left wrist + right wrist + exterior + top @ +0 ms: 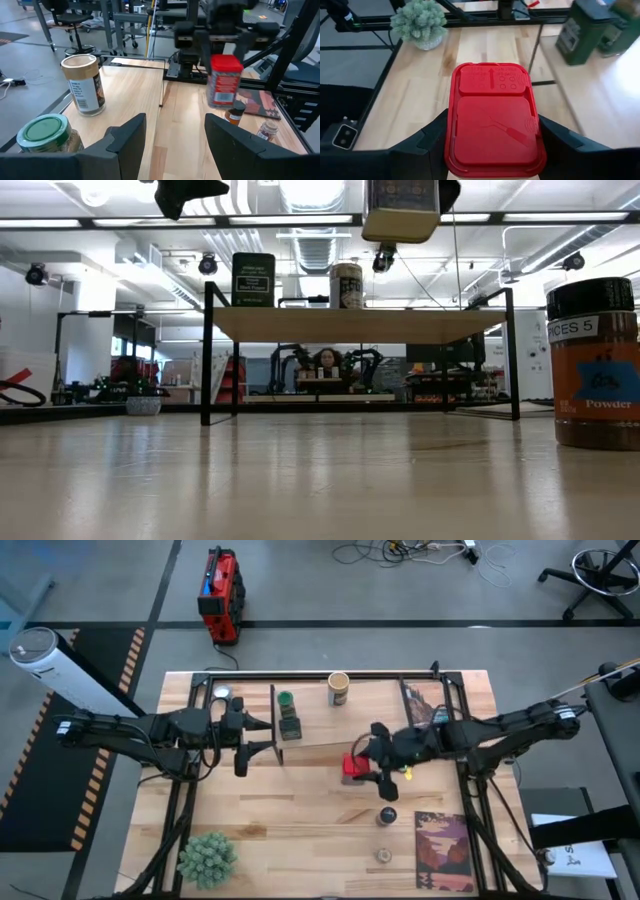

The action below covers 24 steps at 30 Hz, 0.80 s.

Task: Shelf spices
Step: Remove the red seasoning can from the shelf

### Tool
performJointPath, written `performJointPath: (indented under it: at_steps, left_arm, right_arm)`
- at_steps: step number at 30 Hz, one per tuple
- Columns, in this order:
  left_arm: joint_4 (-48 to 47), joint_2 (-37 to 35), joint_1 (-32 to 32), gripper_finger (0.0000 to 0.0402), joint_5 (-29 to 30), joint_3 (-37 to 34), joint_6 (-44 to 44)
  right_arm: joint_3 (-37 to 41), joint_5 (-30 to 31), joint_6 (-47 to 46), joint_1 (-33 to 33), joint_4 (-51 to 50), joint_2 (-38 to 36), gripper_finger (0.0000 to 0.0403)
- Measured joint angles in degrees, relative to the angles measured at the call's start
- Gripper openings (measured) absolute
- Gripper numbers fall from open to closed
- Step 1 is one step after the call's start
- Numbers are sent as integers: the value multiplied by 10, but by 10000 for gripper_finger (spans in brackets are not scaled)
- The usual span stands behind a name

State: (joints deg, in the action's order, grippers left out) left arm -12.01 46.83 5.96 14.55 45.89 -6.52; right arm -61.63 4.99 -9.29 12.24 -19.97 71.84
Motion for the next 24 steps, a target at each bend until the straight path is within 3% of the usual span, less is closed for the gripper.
performJointPath:
  at_steps: [8,24]
  left_arm:
    - [0,0,0,192,0,0,0]
    - [0,-1,0,192,0,1,-1]
  right_arm:
    - [0,55,-44,69,32,41,197]
    - [0,109,-137,149,101,132,197]
